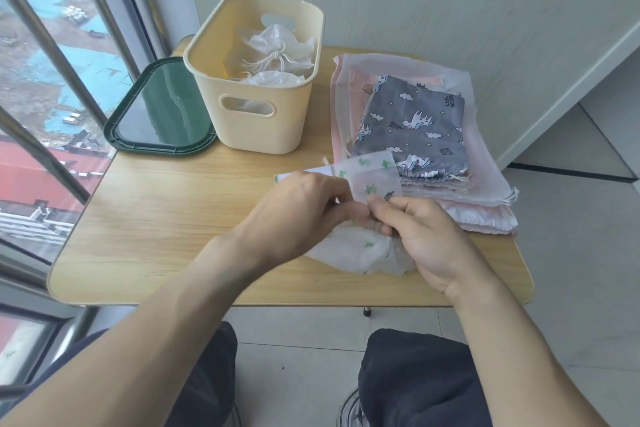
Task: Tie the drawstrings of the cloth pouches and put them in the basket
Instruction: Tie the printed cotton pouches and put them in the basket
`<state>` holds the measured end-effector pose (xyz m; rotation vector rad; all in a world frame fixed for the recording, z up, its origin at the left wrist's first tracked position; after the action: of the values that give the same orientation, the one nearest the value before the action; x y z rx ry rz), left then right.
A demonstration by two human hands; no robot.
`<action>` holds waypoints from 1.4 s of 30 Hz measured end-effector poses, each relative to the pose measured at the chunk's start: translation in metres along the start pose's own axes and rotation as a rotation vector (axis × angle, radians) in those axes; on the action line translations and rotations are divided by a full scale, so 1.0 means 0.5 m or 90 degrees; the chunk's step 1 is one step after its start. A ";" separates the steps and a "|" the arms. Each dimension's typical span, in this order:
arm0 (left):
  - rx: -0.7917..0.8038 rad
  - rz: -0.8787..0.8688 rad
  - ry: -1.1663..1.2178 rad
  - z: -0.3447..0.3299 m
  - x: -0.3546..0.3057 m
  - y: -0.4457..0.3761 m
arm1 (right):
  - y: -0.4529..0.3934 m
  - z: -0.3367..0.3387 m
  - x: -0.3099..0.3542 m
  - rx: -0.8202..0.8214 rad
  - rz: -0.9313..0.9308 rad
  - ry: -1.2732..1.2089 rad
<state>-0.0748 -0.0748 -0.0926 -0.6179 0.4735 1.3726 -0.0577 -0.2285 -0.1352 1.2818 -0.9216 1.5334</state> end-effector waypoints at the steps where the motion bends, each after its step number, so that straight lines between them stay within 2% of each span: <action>1: 0.014 0.025 -0.019 0.008 0.013 -0.004 | -0.001 0.000 0.002 -0.001 0.007 0.000; 4: 0.050 0.126 -0.071 0.016 0.059 -0.010 | 0.001 -0.006 0.005 0.018 0.019 0.005; 6: -0.003 0.121 -0.061 0.023 0.065 -0.011 | 0.001 -0.009 0.007 0.026 0.026 0.018; 9: -0.035 0.152 0.132 0.018 0.055 -0.008 | 0.002 -0.017 0.015 0.047 0.046 0.043; 12: 0.083 0.232 0.376 -0.023 0.040 -0.005 | 0.002 -0.024 0.020 0.058 0.059 0.068; 13: 0.136 0.244 0.406 -0.040 0.030 0.000 | 0.003 -0.026 0.022 0.059 0.063 0.072; 18: 0.189 0.208 0.251 -0.054 0.013 0.010 | 0.004 -0.021 0.022 0.042 0.077 0.087; 21: 0.244 0.210 0.194 -0.058 0.014 0.017 | 0.003 -0.018 0.019 0.024 0.059 0.008; 24: 0.248 0.185 0.159 -0.059 0.009 0.019 | 0.004 -0.019 0.020 0.034 0.045 -0.028; 30: 0.265 0.159 0.165 -0.058 0.018 0.014 | 0.006 -0.023 0.020 0.038 0.054 0.000; 35: 0.161 0.159 0.169 -0.038 0.028 0.001 | 0.009 -0.026 0.028 0.027 0.052 -0.053; 39: 0.208 0.155 0.206 -0.040 0.023 0.001 | 0.011 -0.025 0.030 0.029 0.048 -0.045; 42: 0.204 0.170 0.233 -0.038 0.020 0.001 | 0.009 -0.017 0.029 0.021 0.065 -0.001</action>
<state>-0.0731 -0.0796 -0.1135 -0.5549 1.0798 1.3956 -0.0655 -0.2193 -0.1225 1.2764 -0.9795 1.6336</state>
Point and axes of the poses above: each hand's wrist, its own y-axis away from the middle knuckle, its own z-axis out of the back of the hand, x = y × z, the point moved 7 cm from there along -y, towards the middle knuckle, and after that the axes turned 14 degrees about z, right-handed, at the moved point
